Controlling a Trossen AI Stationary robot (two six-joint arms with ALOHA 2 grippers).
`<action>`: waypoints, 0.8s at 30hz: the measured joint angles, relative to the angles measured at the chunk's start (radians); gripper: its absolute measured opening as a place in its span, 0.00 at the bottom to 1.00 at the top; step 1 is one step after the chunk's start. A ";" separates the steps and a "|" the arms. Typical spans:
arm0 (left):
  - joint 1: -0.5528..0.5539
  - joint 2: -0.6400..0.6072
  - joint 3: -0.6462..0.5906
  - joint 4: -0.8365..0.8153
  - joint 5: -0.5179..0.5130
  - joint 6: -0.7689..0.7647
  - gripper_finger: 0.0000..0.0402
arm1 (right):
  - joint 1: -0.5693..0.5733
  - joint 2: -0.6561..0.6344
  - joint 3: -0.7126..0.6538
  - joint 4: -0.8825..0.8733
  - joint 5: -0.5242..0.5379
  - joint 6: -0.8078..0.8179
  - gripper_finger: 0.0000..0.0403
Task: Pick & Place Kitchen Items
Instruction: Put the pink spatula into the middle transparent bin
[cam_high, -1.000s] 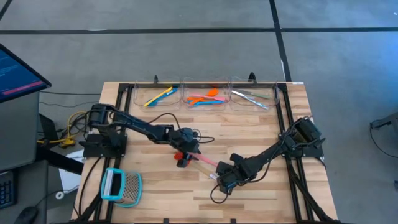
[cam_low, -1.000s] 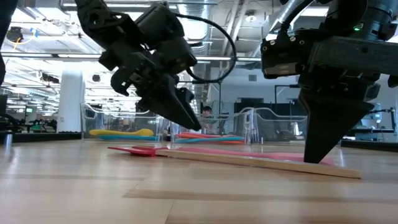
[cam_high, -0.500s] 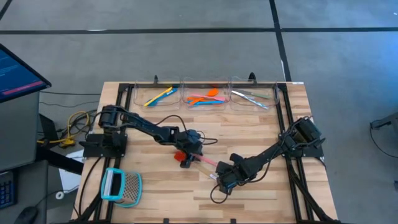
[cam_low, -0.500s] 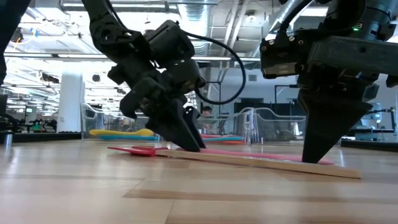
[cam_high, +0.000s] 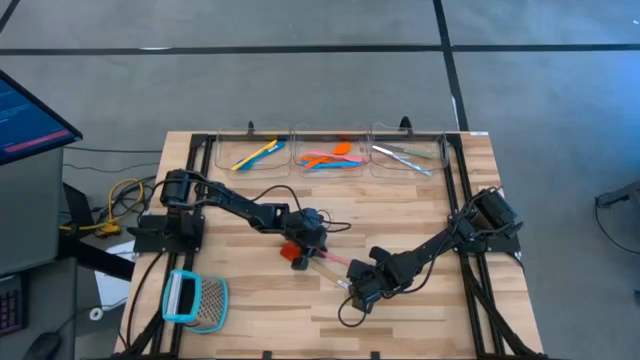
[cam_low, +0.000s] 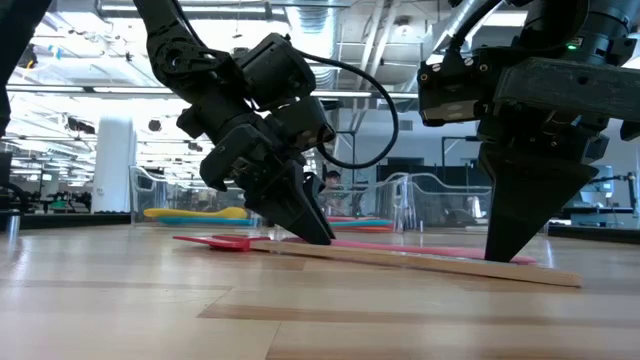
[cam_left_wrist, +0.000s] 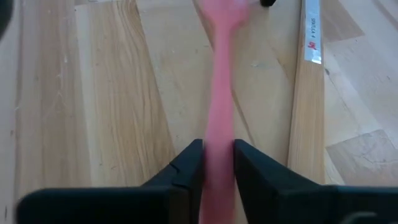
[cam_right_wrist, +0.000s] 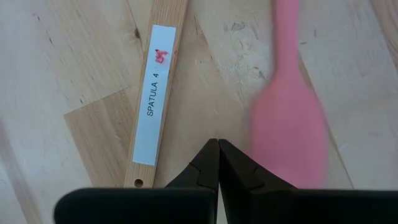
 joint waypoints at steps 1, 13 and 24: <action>0.000 0.000 0.000 0.000 0.002 -0.002 0.15 | 0.000 0.000 0.000 0.000 0.000 0.000 0.00; 0.000 -0.001 -0.003 0.000 0.013 -0.037 0.02 | 0.000 -0.008 0.000 0.000 0.005 -0.002 0.00; -0.011 -0.090 -0.010 -0.022 0.019 -0.013 0.00 | -0.001 -0.072 -0.003 -0.019 0.044 -0.018 0.00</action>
